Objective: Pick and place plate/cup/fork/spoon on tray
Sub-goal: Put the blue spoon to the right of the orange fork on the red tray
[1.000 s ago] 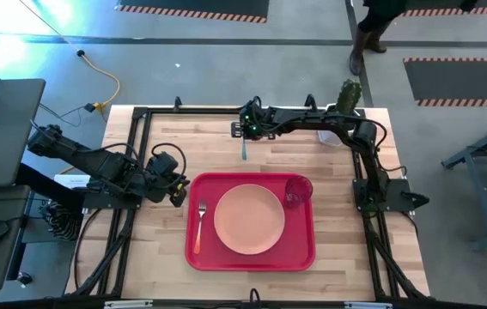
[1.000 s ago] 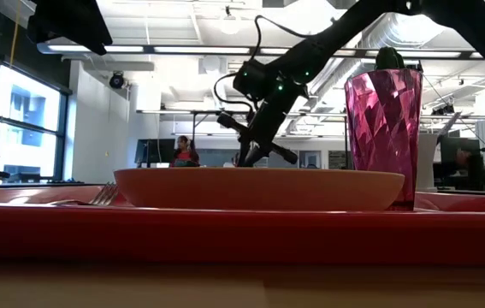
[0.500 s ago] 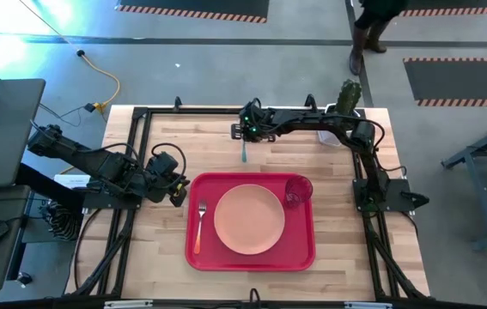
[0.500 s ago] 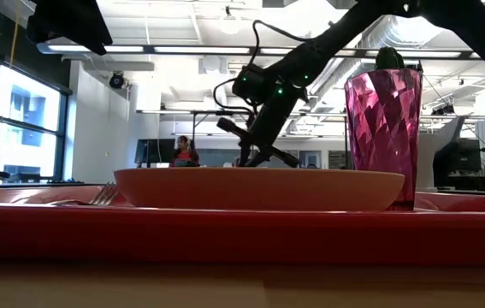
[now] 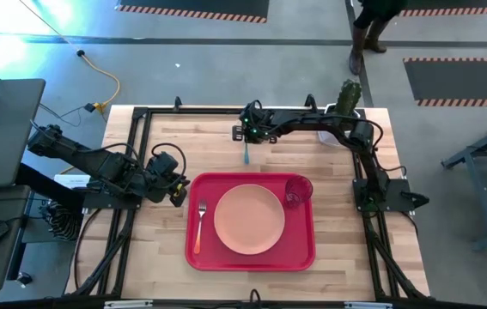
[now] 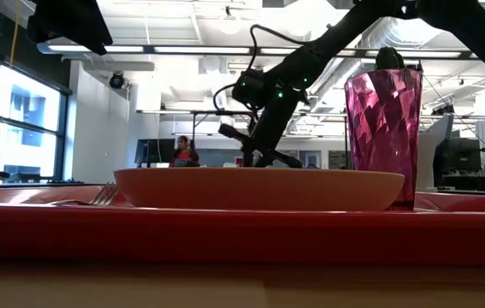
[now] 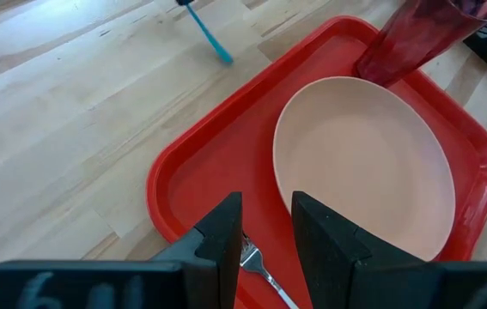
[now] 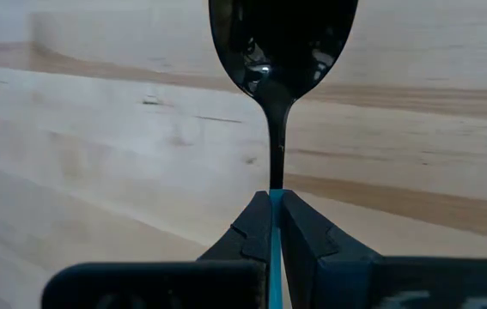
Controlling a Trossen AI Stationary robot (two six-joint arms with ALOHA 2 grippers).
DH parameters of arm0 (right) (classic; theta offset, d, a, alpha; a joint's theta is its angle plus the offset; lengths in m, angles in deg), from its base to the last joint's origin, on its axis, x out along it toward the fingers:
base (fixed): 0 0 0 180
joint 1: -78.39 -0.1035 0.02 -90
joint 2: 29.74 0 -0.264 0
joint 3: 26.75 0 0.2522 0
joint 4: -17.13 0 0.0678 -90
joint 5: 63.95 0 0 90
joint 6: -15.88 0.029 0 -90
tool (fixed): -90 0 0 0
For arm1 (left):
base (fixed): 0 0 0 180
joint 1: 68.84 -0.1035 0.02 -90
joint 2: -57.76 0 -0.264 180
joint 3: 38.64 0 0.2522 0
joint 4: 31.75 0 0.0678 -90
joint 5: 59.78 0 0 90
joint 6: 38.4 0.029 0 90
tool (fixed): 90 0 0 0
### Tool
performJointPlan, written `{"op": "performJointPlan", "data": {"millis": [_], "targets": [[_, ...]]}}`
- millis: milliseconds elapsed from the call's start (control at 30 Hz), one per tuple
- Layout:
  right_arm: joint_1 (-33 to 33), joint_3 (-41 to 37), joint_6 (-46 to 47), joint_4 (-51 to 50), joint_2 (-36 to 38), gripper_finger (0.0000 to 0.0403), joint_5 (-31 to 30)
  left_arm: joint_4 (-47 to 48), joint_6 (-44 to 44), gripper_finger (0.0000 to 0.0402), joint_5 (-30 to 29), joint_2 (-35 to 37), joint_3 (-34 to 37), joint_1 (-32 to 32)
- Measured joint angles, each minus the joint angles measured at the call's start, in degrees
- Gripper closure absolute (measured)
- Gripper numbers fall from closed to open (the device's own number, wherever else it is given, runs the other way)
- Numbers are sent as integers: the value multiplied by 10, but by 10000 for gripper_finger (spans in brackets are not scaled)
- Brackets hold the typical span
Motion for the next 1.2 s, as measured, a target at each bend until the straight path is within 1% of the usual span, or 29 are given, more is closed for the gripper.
{"op": "performJointPlan", "data": {"millis": [167,533,800,1200], "targets": [[-1,0,6,9,-9,402,0,-1,0,307,0,0,0,0],[4,0,14,-20,-15,402,6,-4,1,307,0,0,0,0],[4,0,29,-44,-15,401,-1,-4,1,307,0,0,0,0],[4,0,49,-45,-15,359,-8,-4,1,307,0,0,0,0]]}}
